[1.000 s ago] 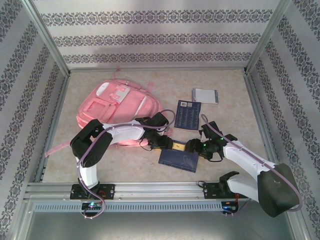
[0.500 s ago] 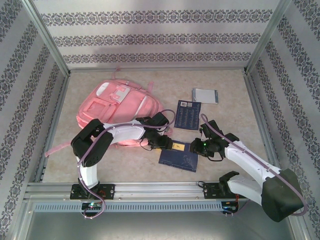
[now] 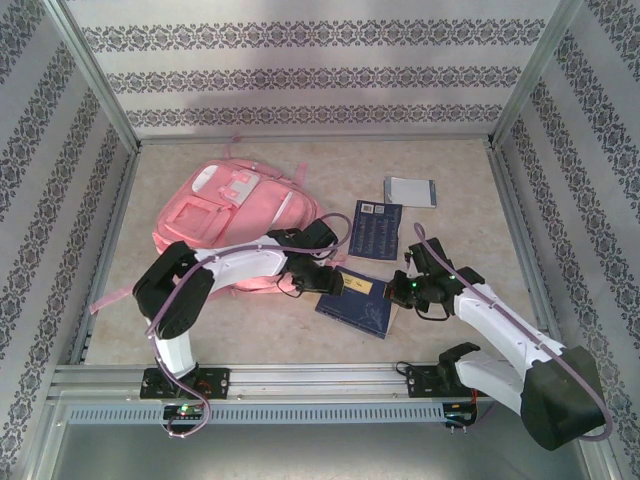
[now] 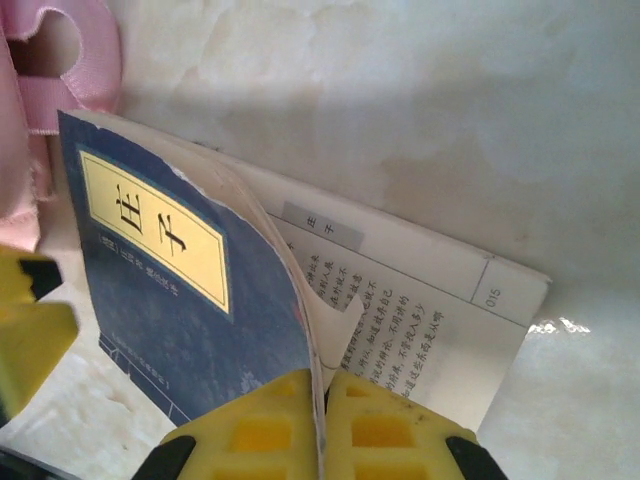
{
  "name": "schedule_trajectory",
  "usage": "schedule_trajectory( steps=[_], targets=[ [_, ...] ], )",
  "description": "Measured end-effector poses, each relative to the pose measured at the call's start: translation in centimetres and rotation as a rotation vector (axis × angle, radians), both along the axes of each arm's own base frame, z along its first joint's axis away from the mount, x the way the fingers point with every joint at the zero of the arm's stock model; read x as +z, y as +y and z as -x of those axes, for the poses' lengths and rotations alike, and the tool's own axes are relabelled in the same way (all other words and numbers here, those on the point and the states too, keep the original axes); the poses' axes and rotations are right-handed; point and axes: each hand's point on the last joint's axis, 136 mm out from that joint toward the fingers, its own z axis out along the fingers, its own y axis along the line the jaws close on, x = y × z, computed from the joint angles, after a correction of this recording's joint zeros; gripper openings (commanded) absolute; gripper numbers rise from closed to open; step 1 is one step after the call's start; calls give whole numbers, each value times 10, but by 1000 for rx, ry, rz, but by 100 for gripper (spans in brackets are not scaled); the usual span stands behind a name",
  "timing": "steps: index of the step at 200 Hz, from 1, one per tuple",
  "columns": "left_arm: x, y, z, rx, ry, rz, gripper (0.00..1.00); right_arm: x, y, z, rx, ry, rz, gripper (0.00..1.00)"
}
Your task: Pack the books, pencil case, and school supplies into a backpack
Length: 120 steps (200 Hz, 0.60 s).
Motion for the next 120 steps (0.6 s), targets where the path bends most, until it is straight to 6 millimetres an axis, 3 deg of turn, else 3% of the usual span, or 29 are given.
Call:
schedule_trajectory(
  steps=[39,57,120],
  targets=[
    [39,7,-3,41,-83,45,63,2,-2,-5,-89,22,-98,0],
    [47,11,2,91,-83,84,64,2,-2,-7,-130,32,-140,0],
    [20,3,8,403,81,255,69,16,-8,-15,-299,-6,-262,0]
  ],
)
